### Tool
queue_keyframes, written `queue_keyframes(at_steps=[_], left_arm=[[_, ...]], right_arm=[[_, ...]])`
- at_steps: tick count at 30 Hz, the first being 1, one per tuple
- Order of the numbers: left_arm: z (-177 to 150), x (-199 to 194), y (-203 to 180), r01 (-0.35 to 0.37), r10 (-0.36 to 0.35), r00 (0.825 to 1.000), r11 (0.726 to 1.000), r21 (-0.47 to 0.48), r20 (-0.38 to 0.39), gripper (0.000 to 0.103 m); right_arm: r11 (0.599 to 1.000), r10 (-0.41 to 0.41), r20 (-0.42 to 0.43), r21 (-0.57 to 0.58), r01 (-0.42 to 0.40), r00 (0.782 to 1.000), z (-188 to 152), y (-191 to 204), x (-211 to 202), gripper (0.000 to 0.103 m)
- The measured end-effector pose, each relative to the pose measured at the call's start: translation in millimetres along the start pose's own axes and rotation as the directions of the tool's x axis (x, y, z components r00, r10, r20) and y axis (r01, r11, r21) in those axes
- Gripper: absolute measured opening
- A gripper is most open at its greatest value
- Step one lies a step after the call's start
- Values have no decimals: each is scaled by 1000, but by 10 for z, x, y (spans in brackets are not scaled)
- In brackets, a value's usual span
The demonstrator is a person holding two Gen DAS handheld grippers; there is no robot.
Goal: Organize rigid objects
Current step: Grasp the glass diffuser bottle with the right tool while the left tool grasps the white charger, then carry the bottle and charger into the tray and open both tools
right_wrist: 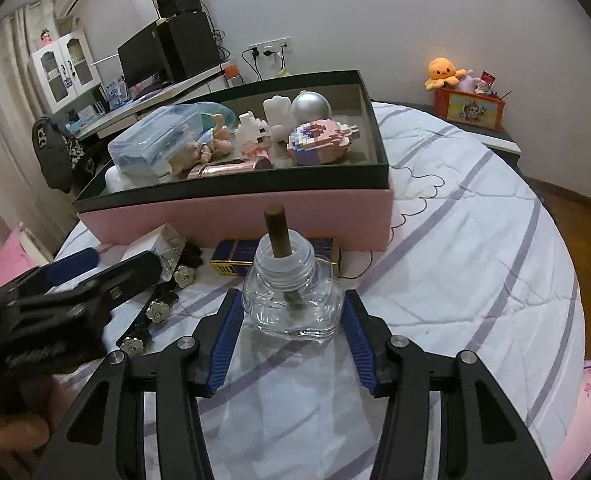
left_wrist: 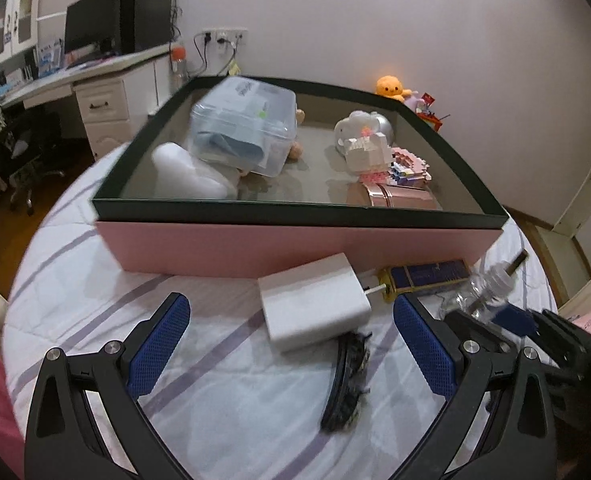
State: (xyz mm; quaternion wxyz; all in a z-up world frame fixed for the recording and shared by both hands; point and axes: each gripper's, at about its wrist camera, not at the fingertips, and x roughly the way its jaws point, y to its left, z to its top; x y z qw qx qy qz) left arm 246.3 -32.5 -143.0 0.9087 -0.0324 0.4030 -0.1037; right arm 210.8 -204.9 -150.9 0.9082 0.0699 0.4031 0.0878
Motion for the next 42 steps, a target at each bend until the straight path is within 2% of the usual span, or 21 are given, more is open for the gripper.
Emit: queue_keyframes(at_steps=[2, 3, 5, 6, 10, 20, 25, 35, 42], left_arm=[[6, 96, 30, 26, -27, 999, 1000, -15, -33, 90], [9, 136, 55, 45, -47, 997, 999, -29, -53, 80], [14, 102, 99, 70, -72, 997, 997, -44, -37, 67], [13, 93, 115, 92, -94, 995, 995, -49, -38, 65], [-16, -5, 174, 101, -102, 995, 993, -65, -4, 65], [-165, -396, 334, 63, -59, 995, 997, -51, 82, 65], [-103, -593, 424, 56, -49, 991, 997, -53, 123, 65], [512, -831, 319, 66, -67, 973, 998, 11, 221, 65], [992, -656, 225, 127, -126, 967, 992, 10, 220, 65]], right_arm=[[1000, 2, 0, 2, -2, 1000, 0, -1, 6, 52], [1000, 3, 0, 2, -3, 1000, -1, -3, 6, 52], [1000, 8, 0, 6, -8, 1000, -4, -10, 7, 52], [1000, 7, 1, 5, -7, 1000, -2, -8, 5, 52], [1000, 1, 2, -4, -1, 1000, -18, -1, -7, 52], [999, 33, 15, -21, -32, 999, -20, 81, -126, 52], [997, 58, 50, -61, -55, 997, 127, 223, -297, 52], [989, 42, 147, -144, -21, 988, 809, 367, -587, 52], [988, 12, 149, -152, 11, 989, 1298, 279, -480, 52]])
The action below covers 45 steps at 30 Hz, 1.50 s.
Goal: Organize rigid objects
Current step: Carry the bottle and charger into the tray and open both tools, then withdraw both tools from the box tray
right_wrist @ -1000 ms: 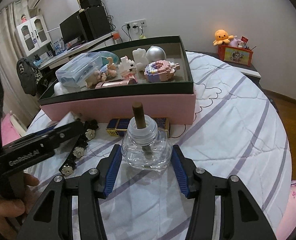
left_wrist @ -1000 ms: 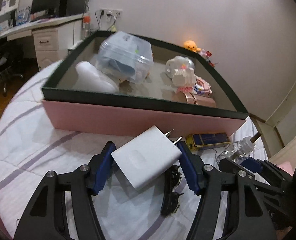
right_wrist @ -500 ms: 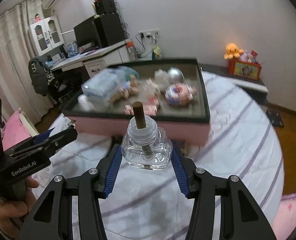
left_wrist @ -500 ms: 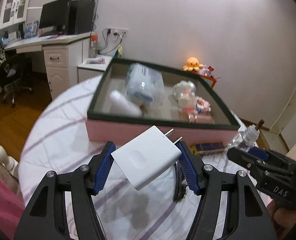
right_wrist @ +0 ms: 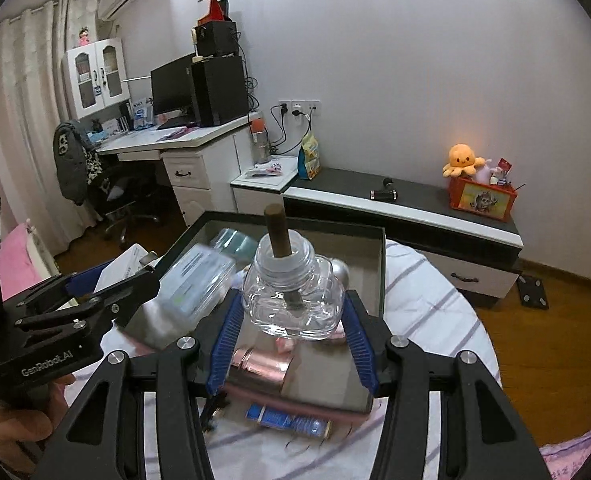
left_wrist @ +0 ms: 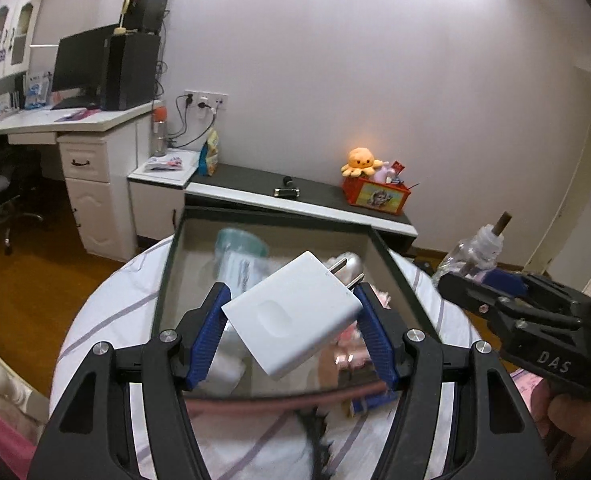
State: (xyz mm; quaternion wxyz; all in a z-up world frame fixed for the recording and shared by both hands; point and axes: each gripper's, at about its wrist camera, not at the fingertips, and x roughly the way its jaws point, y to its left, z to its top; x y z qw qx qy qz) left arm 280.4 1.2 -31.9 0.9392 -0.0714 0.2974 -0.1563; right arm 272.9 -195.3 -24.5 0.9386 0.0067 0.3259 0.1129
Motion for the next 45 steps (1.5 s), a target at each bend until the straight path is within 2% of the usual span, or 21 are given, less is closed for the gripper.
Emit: queue_keyframes(at_steps=[8, 21, 23, 24, 25, 26, 27, 28, 32, 41, 42, 43, 45], left_arm=[[148, 381, -105, -4, 4, 1000, 1000, 0, -22, 65], [74, 819, -189, -43, 47, 994, 998, 38, -96, 65], [73, 877, -215, -57, 63, 992, 997, 57, -111, 72], [78, 876, -218, -63, 69, 992, 996, 59, -108, 84], [87, 868, -211, -66, 72, 992, 996, 57, -99, 95], [101, 849, -206, -68, 73, 993, 996, 54, -90, 98], [106, 815, -196, -65, 69, 995, 997, 52, -78, 100], [113, 782, -185, -64, 67, 995, 997, 52, -70, 100], [101, 589, -141, -80, 82, 996, 996, 46, -31, 103], [-94, 1, -60, -123, 121, 991, 992, 35, 54, 103], [-129, -70, -61, -127, 125, 990, 991, 35, 60, 103], [-158, -135, -68, -127, 124, 990, 991, 36, 63, 103], [-220, -278, -91, -125, 122, 990, 991, 41, 75, 103]], right_arm=[[1000, -20, -56, 18, 21, 998, 48, -166, 364, 52], [999, -13, -136, 47, 20, 991, -36, -363, 874, 52], [999, -11, -160, 41, 18, 987, -53, -362, 983, 52], [999, -14, -170, 36, 20, 985, -70, -366, 1034, 52], [999, -15, -177, 33, 21, 984, -85, -366, 1064, 58], [999, -11, -182, 32, 17, 983, -102, -362, 1074, 65], [999, -4, -181, 38, 11, 984, -116, -371, 1072, 78], [998, 30, -169, 52, -21, 985, -124, -376, 1046, 84], [998, 25, -146, 63, -16, 989, -138, -362, 907, 88], [987, 11, -46, 158, -4, 999, -301, -321, 393, 90], [986, 4, -35, 168, 2, 999, -337, -292, 303, 93], [985, 9, -25, 173, -5, 1000, -361, -270, 241, 103], [981, 37, 5, 189, -37, 999, -423, -218, 72, 103]])
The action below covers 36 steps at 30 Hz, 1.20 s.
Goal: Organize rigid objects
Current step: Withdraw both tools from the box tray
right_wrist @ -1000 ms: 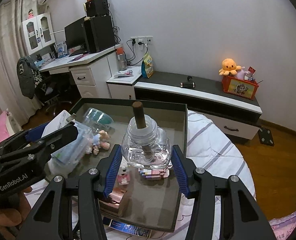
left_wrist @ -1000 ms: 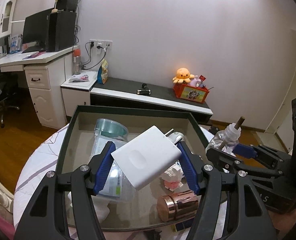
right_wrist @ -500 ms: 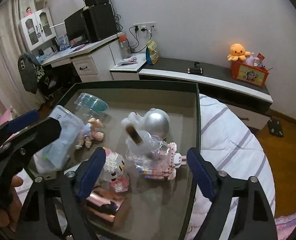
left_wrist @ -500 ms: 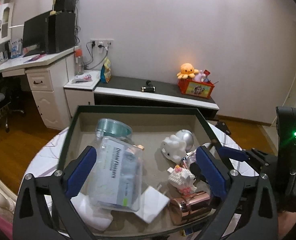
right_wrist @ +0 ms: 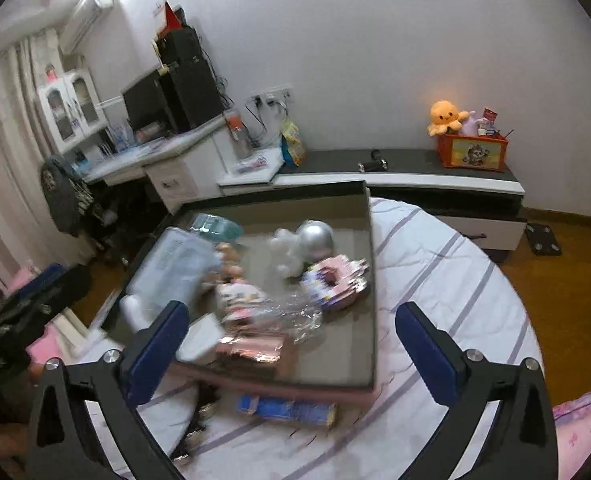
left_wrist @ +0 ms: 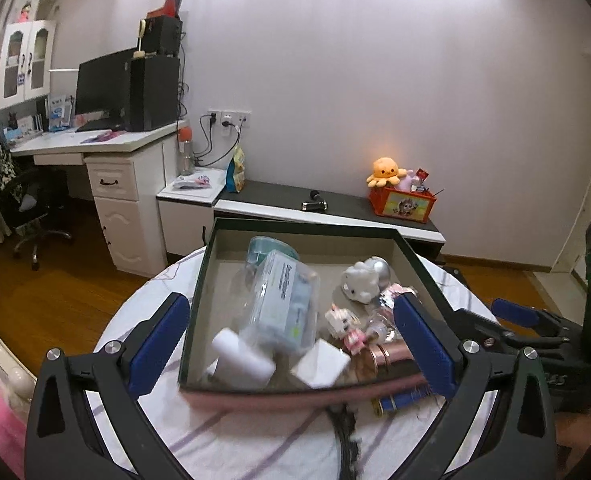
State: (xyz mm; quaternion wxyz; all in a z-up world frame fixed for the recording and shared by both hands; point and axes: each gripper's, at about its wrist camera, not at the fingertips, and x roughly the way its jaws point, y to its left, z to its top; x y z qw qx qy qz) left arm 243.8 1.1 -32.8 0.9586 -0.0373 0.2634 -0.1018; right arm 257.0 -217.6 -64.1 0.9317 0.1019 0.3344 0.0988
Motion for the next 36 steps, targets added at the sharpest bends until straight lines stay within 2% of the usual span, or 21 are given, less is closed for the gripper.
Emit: queue_keyframes(at_steps=[4, 8, 14, 19, 25, 36], left_arm=[[-106, -312, -71, -11, 10, 1000, 1000, 29, 26, 103], [-237, -590, -114, -9, 8, 999, 1000, 29, 38, 103], [-494, -892, -148, -12, 11, 1000, 1000, 28, 28, 103], [-666, -1079, -97, -35, 35, 999, 999, -12, 29, 103], [-857, -1097, -10, -34, 34, 999, 998, -59, -5, 103], [-942, -1090, -16, -38, 37, 999, 998, -60, -16, 103]], right_arm=[[999, 39, 44, 30, -41, 998, -156, 82, -360, 103], [999, 36, 73, 28, -39, 997, -320, 191, -651, 103], [1000, 1, 92, 28, -4, 996, -519, 228, -878, 103], [999, -27, 102, 39, 23, 994, -694, 265, -1015, 103], [999, -42, 97, 29, 40, 994, -854, 314, -1100, 103], [999, -36, 72, 16, 35, 997, -905, 357, -1034, 103]])
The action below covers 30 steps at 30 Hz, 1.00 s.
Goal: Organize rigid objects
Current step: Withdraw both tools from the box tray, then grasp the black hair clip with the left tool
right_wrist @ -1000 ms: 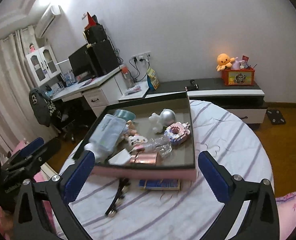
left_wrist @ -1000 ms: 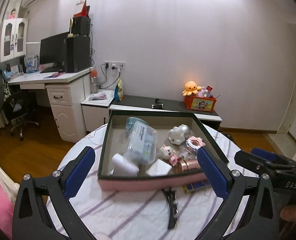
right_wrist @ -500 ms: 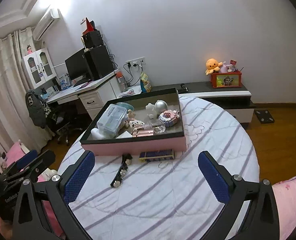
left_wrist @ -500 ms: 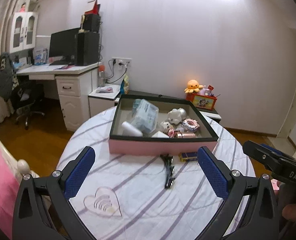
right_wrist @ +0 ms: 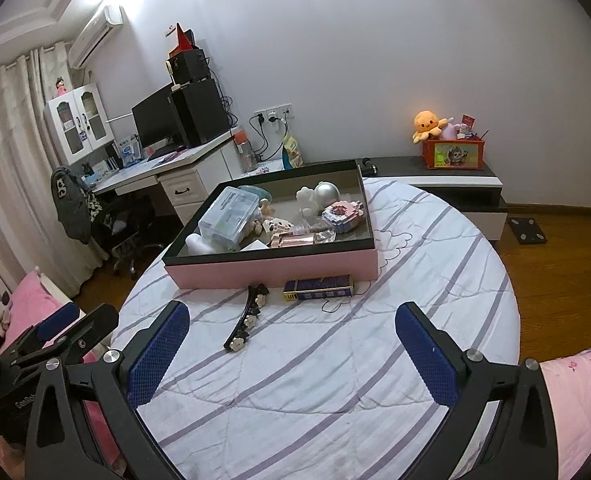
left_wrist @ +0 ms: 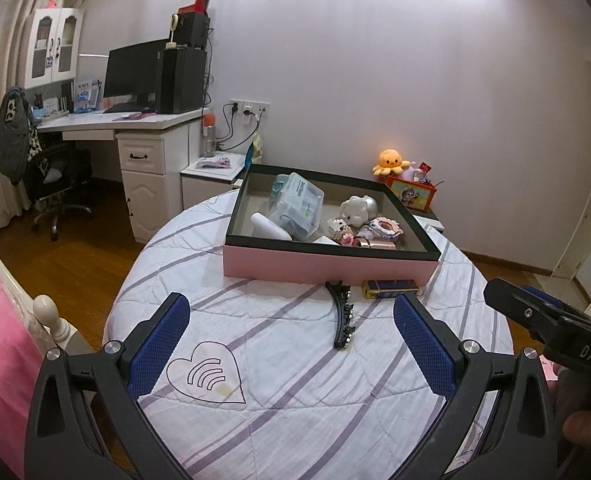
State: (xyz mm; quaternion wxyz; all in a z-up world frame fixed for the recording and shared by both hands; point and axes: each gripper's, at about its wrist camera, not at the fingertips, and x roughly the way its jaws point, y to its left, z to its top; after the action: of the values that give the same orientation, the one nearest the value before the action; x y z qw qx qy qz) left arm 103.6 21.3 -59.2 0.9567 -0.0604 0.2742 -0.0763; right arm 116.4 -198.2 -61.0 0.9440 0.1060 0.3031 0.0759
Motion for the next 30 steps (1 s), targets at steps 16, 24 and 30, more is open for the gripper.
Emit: queue_keyframes(at_steps=[16, 24, 30], left_arm=[[-29, -31, -41, 1, -1, 1000, 1000, 13, 3, 103], [-66, 66, -96, 8, -8, 1000, 1000, 26, -22, 103], [-151, 392, -236, 26, -19, 995, 997, 69, -94, 103]], right_arm=[[999, -25, 32, -21, 26, 999, 8, 57, -68, 103], [998, -54, 25, -8, 54, 998, 8, -55, -51, 103], [995, -99, -2, -5, 99, 995, 3, -226, 75, 103]])
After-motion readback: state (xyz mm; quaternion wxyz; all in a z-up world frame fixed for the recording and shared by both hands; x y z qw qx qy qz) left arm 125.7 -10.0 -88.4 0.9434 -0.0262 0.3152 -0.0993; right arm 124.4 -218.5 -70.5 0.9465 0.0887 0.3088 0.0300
